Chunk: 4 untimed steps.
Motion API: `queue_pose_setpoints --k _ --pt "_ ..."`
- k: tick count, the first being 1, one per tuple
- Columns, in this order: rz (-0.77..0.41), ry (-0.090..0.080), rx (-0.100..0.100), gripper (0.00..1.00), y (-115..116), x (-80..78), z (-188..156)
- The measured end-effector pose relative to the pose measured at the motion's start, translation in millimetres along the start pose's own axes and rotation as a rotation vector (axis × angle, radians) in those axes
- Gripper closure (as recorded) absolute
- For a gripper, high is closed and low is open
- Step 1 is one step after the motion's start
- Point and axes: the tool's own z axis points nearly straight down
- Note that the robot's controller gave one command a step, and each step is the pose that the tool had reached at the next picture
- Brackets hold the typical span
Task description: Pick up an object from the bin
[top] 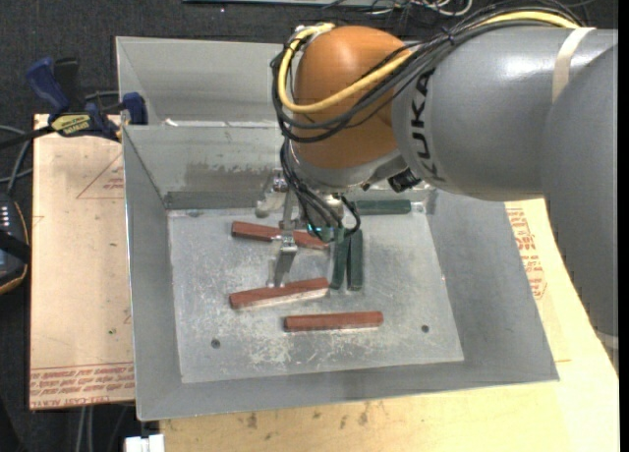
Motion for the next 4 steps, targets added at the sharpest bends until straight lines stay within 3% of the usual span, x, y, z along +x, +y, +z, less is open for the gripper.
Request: queue_pose_setpoints --k 1,2,3,4 --pt "0.003 -0.008 -0.001 0.0 -0.9 -1.7 -4.7" --pt "0.042 -0.012 -0.002 0.0 -16.7 7.4 60.3" --pt "0.117 -0.01 -0.019 0.0 -59.1 24.2 121.7" --pt "0.109 -0.013 -0.015 0.0 -58.1 23.6 119.5"
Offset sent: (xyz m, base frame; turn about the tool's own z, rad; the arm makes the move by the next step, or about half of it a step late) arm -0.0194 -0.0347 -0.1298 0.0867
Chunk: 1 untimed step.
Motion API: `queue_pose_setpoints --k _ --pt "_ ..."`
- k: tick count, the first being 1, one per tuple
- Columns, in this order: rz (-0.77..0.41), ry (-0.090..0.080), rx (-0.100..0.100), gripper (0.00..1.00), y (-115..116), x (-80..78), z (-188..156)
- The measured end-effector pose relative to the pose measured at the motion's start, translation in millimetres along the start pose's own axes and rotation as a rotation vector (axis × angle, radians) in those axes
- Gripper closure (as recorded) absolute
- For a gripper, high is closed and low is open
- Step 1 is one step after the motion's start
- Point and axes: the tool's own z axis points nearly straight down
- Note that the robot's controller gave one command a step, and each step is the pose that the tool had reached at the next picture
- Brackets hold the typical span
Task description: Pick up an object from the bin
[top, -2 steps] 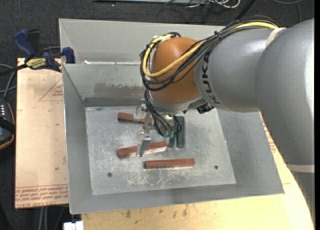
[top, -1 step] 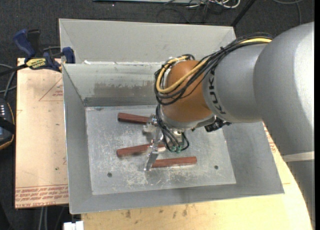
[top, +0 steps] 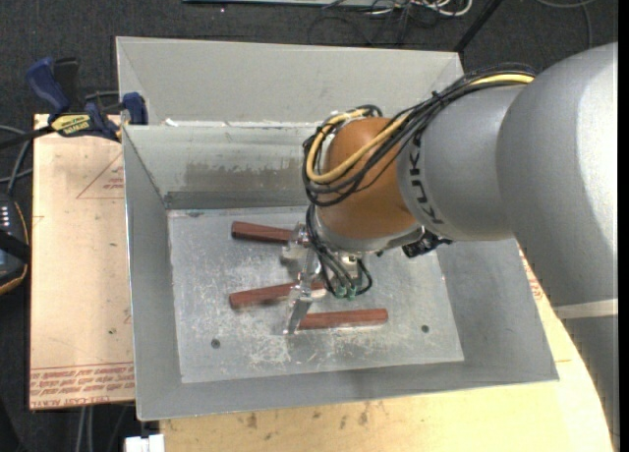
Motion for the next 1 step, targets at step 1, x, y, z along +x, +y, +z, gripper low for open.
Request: queue_pose_setpoints --k 1 --pt "0.005 0.002 0.008 0.0 3.1 -1.8 -3.1"
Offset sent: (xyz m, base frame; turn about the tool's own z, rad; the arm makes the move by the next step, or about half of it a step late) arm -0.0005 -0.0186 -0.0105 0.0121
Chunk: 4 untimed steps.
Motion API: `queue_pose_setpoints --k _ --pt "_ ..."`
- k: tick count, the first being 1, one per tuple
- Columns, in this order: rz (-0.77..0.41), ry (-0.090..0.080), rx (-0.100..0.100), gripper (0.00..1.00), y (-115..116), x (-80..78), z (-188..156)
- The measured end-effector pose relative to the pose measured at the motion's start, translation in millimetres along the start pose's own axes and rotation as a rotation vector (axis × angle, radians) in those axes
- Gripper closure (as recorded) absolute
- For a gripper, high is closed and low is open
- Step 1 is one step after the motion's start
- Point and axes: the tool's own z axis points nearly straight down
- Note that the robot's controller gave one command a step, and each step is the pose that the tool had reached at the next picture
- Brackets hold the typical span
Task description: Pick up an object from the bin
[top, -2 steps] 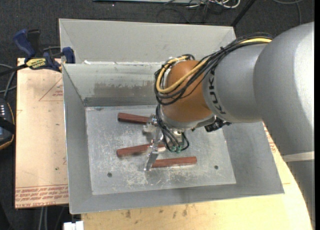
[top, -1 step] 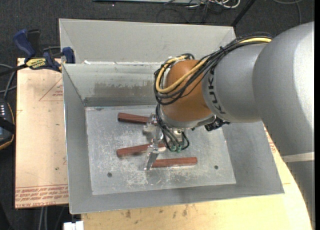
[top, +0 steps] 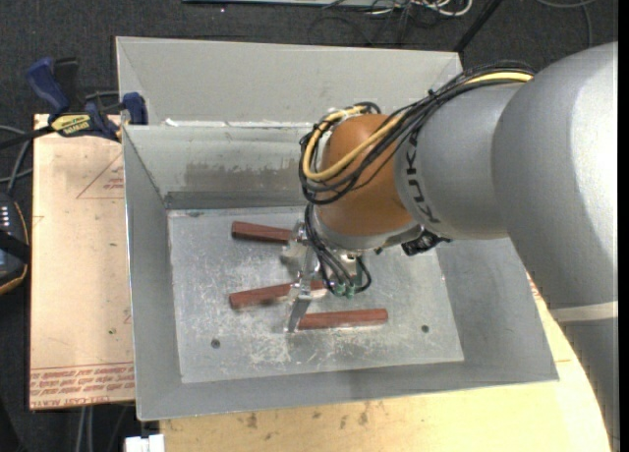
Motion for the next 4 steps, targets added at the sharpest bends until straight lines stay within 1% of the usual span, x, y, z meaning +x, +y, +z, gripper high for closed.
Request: queue_pose_setpoints --k 1,2,3,4 --pt "0.005 -0.019 -0.009 1.0 -13.8 -6.4 4.2" --pt "0.005 -0.019 -0.009 1.0 -13.9 -6.5 4.2" --pt "0.005 -0.009 -0.003 1.0 -15.0 -4.3 -1.1" --pt "0.005 0.007 0.006 1.0 -16.9 -1.8 -26.2"
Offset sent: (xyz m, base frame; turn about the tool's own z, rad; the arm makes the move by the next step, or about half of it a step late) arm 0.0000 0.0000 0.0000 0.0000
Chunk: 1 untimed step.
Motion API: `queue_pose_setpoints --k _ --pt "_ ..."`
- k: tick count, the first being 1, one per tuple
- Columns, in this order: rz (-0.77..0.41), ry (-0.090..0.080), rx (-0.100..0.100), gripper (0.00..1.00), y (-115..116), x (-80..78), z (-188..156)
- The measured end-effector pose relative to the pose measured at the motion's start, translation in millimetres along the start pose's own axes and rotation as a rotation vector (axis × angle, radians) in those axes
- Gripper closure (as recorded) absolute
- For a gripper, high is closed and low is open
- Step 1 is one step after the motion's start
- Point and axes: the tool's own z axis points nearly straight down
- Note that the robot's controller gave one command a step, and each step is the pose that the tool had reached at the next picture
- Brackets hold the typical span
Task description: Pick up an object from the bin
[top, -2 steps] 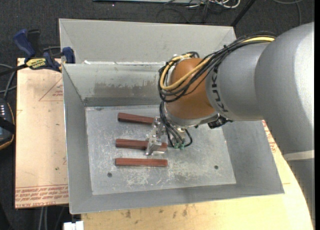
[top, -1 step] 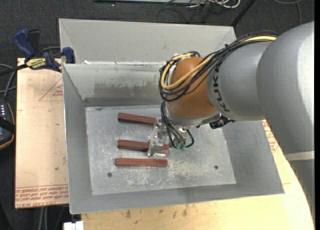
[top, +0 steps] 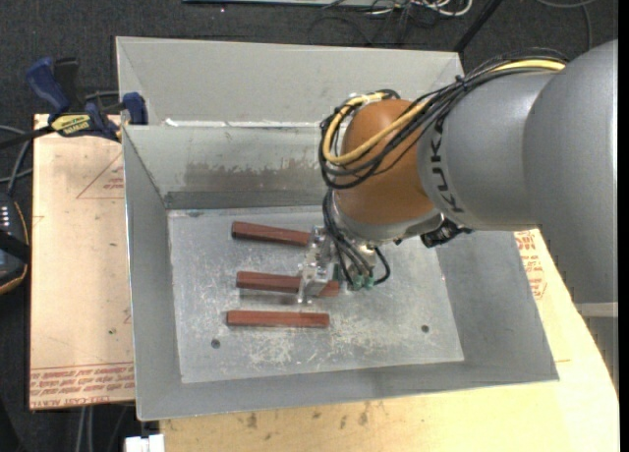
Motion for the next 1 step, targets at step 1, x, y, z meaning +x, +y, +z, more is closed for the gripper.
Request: queue_pose_setpoints --k 1 --pt "0.0 -0.005 -0.001 1.0 0.0 -1.3 -26.5"
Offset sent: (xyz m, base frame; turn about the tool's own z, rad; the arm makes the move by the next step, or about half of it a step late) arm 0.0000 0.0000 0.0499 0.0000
